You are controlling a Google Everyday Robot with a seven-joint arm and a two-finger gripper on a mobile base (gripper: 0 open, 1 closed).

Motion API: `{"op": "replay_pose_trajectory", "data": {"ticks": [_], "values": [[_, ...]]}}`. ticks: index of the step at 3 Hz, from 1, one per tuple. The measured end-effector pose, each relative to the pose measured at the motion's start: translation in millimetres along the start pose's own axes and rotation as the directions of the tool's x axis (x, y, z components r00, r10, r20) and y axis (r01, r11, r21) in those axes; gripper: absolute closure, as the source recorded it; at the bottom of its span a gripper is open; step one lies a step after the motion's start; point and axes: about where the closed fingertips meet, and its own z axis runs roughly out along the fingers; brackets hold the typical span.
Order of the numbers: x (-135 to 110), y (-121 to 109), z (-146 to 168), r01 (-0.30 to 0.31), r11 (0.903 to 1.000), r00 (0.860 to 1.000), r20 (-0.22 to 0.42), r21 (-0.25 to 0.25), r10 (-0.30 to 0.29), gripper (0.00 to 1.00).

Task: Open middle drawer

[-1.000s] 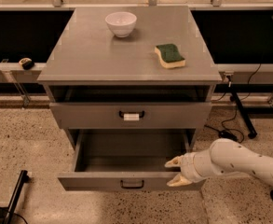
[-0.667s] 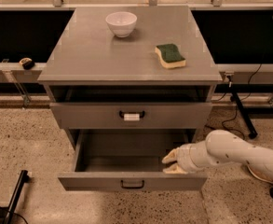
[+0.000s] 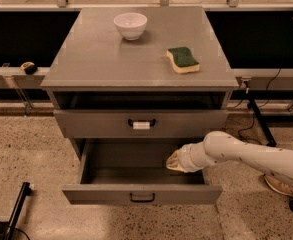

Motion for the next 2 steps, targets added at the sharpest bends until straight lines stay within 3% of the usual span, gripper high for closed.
{"op": "replay_pose_trajectory", "data": {"ticks": [1, 2], "values": [[-1, -1, 2, -0.001, 1.0, 1.0, 0.0, -0.001, 0.001, 1.0], [5, 11, 28, -0.038, 0.9928, 0.999, -0.006, -0.114, 0.037, 1.0]]}}
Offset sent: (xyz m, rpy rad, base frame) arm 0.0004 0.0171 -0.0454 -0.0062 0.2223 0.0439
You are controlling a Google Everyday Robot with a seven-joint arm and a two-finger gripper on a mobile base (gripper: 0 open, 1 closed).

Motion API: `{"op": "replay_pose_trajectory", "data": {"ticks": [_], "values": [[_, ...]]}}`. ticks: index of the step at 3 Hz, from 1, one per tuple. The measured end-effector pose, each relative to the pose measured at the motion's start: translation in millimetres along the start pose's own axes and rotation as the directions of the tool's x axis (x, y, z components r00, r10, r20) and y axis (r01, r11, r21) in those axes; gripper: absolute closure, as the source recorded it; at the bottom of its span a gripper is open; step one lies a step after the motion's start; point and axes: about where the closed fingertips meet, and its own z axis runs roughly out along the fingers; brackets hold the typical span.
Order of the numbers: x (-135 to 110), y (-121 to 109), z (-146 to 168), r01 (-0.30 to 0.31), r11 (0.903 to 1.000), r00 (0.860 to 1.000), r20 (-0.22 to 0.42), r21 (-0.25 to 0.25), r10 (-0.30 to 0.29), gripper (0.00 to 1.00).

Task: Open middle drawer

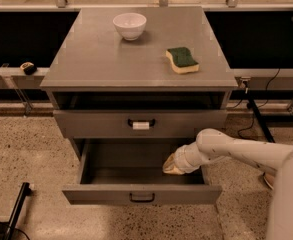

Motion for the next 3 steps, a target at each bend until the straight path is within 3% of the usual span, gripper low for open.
{"op": "replay_pose_trajectory", "data": {"ticks": [2, 3], "values": [[7, 24, 38, -0.014, 0.988, 0.999, -0.047, -0.154, 0.007, 1.0], [7, 41, 38, -0.016, 0.98, 0.999, -0.047, -0.198, 0.007, 1.0]]}}
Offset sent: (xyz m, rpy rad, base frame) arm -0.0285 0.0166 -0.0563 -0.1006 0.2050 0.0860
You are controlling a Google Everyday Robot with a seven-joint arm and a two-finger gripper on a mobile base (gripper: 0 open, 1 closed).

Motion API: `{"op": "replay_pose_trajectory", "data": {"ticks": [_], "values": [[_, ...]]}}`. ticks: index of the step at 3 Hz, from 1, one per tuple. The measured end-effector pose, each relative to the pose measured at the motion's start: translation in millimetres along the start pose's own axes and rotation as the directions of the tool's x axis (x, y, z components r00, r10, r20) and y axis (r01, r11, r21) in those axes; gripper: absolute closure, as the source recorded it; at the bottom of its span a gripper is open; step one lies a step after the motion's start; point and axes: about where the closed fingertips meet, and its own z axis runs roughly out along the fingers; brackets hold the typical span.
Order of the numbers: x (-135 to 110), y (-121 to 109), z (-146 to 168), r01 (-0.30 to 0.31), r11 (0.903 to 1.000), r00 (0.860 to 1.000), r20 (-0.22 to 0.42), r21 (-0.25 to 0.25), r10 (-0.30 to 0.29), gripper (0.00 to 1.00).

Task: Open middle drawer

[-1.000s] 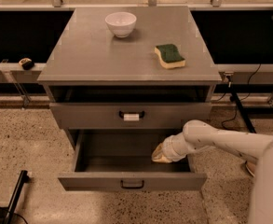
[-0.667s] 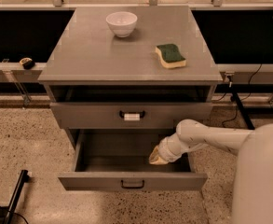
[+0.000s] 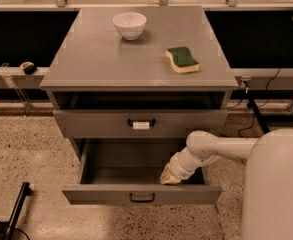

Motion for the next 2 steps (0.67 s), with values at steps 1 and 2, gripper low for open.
{"op": "replay_pose_trajectory", "data": {"ticks": [1, 2], "values": [[-1, 22, -3, 0.001, 0.9991, 1.0, 0.007, -0.043, -0.001, 1.0], [-2, 50, -10, -0.005, 0.9957, 1.0, 0.021, -0.092, 0.007, 1.0]]}}
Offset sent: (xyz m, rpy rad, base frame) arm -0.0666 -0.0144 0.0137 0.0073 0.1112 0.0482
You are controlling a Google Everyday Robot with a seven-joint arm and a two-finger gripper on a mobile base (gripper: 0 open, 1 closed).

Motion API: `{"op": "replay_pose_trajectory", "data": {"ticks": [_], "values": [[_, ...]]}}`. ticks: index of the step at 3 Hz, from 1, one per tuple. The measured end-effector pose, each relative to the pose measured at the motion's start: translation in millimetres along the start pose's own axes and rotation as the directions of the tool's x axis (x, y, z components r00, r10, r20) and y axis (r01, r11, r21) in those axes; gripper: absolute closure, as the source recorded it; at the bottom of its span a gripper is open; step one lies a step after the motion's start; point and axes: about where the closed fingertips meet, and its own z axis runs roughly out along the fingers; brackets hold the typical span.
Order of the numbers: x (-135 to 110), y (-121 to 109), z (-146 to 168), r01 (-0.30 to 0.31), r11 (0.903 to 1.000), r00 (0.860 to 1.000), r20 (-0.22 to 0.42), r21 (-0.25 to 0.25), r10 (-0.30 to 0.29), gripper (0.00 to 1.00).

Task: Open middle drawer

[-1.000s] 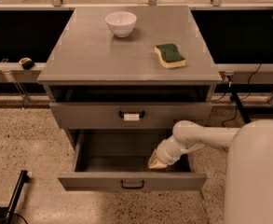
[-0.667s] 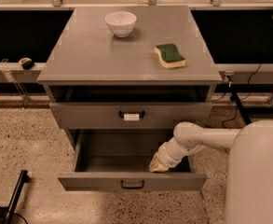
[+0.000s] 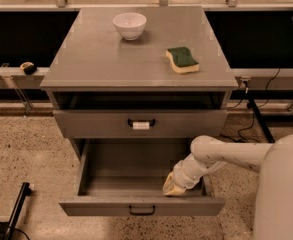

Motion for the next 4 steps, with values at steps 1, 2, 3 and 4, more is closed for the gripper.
{"op": "replay_pose_trajectory", "data": {"ticks": [1, 2, 3, 4], "values": [[0, 22, -5, -0.004, 0.9991, 1.0, 0.026, -0.042, 0.005, 1.0], [-6, 50, -15, 0.007, 0.9958, 0.997, 0.077, -0.091, 0.0, 1.0], [-21, 67, -30, 0.044, 0.9939, 0.986, 0.163, -0.101, -0.027, 1.0], [-31, 69, -54, 0.074, 0.9962, 0.948, 0.314, -0.046, -0.056, 1.0]]}}
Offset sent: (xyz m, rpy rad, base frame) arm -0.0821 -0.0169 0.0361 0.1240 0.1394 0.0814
